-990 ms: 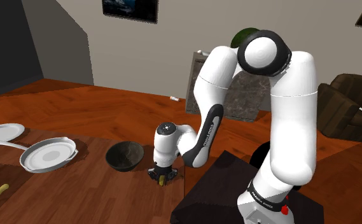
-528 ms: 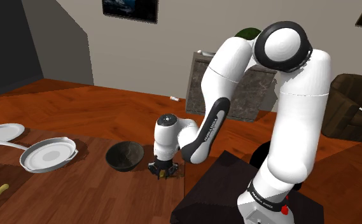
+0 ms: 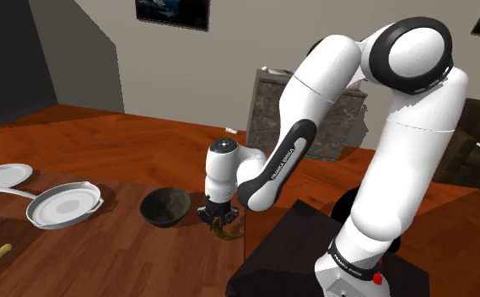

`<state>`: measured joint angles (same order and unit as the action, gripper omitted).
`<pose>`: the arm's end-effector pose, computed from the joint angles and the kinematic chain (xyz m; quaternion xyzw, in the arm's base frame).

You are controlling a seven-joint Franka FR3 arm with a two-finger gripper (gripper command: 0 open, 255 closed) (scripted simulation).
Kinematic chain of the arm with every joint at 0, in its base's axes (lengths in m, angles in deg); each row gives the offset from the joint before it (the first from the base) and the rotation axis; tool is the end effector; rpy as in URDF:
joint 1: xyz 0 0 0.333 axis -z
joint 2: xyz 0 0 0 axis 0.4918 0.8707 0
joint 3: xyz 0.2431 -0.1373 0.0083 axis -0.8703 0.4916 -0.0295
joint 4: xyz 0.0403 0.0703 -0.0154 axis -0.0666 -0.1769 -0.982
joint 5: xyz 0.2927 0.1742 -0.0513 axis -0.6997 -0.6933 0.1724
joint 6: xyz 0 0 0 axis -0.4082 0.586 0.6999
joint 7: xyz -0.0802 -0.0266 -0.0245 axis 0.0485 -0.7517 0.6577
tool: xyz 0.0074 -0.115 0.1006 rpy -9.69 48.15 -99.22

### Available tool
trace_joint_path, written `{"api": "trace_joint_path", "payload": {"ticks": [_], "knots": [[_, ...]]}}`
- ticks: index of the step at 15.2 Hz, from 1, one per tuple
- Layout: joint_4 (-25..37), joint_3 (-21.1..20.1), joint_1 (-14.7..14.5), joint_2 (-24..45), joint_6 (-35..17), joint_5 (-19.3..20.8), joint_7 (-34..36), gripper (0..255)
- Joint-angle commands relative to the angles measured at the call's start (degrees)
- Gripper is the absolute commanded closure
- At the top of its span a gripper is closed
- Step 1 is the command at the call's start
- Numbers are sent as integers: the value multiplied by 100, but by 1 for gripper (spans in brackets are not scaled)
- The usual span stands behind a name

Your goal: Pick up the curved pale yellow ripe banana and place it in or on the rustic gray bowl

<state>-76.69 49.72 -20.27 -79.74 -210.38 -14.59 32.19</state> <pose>0.3654 0.1569 0.1620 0.9123 -0.4068 0.0354 0.0313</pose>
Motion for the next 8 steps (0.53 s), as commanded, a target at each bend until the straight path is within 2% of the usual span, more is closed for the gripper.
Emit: {"api": "trace_joint_path", "payload": {"ticks": [1,8], "knots": [[-42,-172,98,-235,131,-410,-315,255],[-97,-434,134,-999,632,-1614,-1223,255]]}}
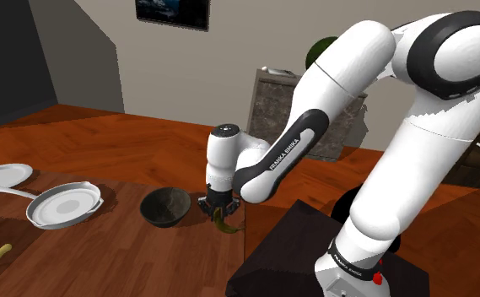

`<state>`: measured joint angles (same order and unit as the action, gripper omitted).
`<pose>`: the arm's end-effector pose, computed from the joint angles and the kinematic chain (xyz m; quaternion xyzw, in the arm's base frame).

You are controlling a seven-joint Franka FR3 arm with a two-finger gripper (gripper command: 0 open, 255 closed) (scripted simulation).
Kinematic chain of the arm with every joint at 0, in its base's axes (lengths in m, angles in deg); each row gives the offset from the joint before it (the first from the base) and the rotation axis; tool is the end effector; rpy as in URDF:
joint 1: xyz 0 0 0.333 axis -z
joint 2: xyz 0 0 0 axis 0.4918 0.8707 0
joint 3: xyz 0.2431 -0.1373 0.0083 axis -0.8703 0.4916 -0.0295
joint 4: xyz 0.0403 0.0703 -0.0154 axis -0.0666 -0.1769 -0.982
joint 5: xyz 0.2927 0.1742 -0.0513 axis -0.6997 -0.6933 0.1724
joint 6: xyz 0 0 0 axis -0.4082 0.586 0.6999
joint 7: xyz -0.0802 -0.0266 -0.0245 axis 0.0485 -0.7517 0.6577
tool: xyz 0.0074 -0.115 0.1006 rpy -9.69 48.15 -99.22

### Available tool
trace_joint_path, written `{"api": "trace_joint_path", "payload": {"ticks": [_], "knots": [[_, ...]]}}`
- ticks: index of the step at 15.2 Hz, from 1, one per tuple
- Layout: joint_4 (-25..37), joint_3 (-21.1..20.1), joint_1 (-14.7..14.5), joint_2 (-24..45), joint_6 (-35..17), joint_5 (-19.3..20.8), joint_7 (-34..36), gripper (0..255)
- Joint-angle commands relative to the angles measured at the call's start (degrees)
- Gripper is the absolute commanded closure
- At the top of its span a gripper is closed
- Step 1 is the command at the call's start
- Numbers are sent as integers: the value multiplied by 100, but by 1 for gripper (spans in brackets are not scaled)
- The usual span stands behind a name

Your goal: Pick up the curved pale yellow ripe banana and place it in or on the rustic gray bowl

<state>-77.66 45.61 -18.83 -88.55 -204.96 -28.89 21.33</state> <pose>0.3655 0.1559 0.2018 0.9123 -0.4068 0.0355 0.0315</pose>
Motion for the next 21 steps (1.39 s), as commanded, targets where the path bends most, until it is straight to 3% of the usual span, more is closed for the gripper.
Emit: {"api": "trace_joint_path", "payload": {"ticks": [1,7,12,16,21], "knots": [[3,-27,-30,-221,172,-325,-245,255],[52,28,-169,-726,628,-909,-697,255],[1315,-62,-15,419,995,106,52,255],[2400,61,-207,1291,1423,702,459,255],[3869,267,-605,2327,2048,1159,695,255]]}}
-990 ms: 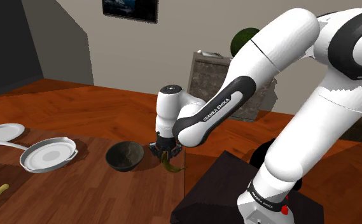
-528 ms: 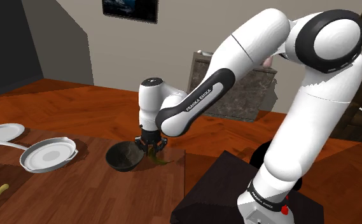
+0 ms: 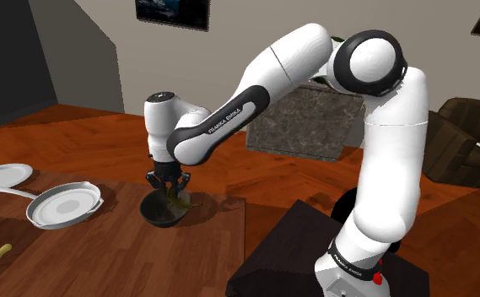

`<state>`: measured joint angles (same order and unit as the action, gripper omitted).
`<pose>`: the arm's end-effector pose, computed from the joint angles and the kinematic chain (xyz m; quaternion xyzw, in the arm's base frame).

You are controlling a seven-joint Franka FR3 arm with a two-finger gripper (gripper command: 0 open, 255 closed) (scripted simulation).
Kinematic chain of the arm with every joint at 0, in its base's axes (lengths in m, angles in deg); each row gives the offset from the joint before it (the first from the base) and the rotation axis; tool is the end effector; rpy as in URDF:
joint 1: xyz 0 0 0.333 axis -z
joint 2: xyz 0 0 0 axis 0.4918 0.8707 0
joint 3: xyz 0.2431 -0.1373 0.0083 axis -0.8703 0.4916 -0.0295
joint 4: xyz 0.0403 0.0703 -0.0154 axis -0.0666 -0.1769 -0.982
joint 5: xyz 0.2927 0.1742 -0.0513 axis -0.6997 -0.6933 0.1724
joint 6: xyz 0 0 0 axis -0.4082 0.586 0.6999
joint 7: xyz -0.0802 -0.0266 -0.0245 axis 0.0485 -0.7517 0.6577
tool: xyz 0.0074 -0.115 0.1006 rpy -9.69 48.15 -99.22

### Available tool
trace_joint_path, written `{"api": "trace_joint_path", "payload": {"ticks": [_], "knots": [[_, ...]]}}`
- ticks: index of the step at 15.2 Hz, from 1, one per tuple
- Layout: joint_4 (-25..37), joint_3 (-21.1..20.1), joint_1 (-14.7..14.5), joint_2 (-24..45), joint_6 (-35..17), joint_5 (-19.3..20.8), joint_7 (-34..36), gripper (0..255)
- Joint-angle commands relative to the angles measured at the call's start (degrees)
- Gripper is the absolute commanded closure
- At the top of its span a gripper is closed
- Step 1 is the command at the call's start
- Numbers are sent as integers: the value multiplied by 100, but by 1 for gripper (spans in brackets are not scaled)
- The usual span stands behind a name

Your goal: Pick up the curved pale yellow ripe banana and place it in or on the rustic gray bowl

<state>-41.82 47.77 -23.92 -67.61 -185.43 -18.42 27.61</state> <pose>0.4990 0.2210 0.2429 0.9124 -0.4066 0.0346 0.0305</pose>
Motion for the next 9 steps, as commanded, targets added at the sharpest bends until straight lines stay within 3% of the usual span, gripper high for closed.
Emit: {"api": "trace_joint_path", "payload": {"ticks": [1,4,9], "knots": [[599,92,-186,439,231,177,86,255],[1709,223,-505,1132,706,347,89,255],[1660,332,-576,1359,451,491,195,255]]}}
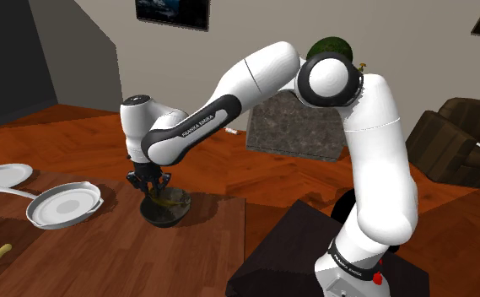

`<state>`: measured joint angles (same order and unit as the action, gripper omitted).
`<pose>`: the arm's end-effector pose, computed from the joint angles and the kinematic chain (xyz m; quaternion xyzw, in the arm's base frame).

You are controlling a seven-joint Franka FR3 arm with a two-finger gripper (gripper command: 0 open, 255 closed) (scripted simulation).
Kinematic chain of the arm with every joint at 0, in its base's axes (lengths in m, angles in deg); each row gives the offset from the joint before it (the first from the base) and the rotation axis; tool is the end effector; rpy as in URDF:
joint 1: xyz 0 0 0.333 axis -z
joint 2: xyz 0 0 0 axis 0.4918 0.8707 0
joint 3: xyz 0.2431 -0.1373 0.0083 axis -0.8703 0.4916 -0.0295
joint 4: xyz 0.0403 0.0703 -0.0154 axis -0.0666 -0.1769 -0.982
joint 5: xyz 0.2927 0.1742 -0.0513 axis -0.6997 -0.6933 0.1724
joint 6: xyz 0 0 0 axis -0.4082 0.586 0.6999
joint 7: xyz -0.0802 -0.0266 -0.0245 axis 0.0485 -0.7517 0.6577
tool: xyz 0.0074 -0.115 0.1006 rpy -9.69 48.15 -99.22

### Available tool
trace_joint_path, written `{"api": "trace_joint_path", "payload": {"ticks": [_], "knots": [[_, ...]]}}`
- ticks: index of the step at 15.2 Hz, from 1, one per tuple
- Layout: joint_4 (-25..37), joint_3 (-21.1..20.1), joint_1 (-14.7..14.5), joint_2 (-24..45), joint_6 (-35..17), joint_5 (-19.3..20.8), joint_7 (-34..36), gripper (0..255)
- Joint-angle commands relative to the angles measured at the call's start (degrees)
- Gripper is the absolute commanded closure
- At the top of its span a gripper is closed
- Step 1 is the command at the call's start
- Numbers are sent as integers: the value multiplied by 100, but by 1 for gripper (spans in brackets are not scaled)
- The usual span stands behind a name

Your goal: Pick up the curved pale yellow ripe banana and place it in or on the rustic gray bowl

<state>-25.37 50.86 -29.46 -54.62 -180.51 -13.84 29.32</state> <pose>0.5518 0.2470 0.2215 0.9122 -0.4070 0.0348 0.0313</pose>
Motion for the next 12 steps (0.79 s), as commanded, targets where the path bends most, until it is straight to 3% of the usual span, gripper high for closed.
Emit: {"api": "trace_joint_path", "payload": {"ticks": [1,12], "knots": [[10,45,-37,109,-91,64,46,255],[17,251,-177,564,-508,333,236,255]]}}
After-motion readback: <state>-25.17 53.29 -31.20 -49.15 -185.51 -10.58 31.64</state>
